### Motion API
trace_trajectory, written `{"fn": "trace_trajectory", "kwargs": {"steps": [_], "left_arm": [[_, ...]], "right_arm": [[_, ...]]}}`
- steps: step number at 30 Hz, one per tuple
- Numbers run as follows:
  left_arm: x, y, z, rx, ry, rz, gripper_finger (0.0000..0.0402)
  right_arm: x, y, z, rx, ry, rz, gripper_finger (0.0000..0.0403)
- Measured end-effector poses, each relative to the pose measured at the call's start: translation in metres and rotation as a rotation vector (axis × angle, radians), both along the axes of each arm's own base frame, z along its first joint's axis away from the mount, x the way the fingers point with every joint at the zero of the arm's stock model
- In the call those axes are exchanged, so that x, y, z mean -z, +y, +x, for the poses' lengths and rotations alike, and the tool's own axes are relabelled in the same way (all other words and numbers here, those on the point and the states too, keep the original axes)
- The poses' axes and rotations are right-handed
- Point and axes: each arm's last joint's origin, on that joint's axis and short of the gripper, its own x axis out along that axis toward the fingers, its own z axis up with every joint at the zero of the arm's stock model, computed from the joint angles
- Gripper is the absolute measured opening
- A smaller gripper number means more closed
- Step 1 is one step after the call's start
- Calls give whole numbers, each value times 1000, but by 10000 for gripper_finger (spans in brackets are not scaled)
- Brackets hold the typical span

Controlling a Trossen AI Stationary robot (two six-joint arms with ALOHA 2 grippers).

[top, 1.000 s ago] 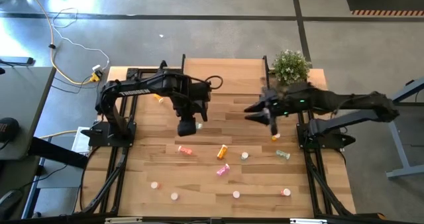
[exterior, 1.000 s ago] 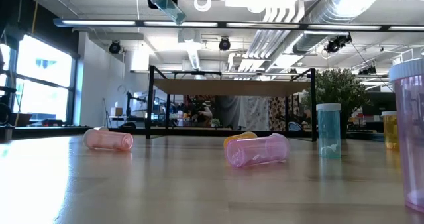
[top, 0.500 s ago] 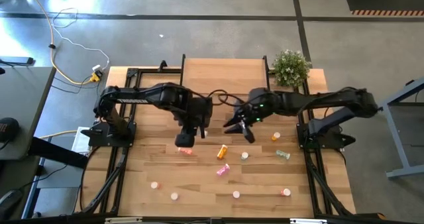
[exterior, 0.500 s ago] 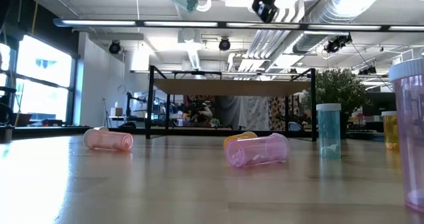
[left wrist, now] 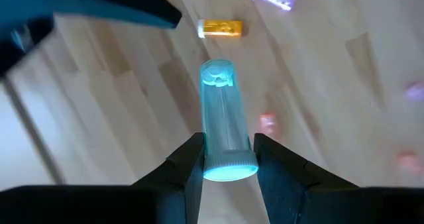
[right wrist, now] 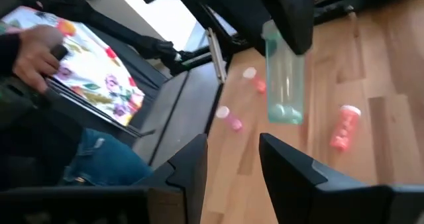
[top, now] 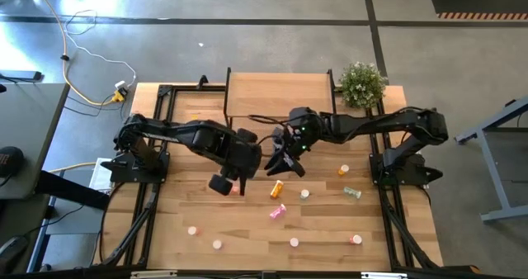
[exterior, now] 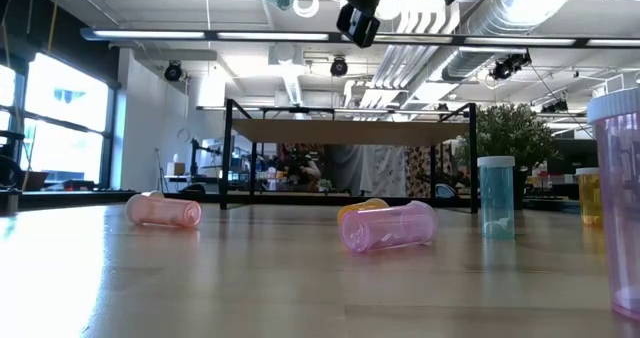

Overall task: Pick and place medicine bottles onto shelf by color
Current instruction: Put the left blue pill bottle on the shelf

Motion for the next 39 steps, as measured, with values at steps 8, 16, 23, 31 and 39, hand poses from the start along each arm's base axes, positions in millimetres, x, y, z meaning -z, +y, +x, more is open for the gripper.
{"fn": "trace_trajectory", "kwargs": {"steps": [8, 16, 23, 31, 39], "left_arm": [[-2, -17, 3, 148, -50, 157, 108], [-5, -25, 5, 283, -69, 305, 108], [-7, -27, 10, 396, -99, 355, 108], [-9, -32, 14, 508, -129, 403, 108], [-12, -27, 20, 494, -184, 409, 108]], "right_arm": [[0, -16, 6, 50, 50, 80, 130], [0, -26, 3, 11, 72, 133, 130], [0, -25, 3, -23, 59, 128, 130], [-1, -20, 2, -116, 53, 156, 130], [-1, -14, 1, -141, 82, 193, 130]]}}
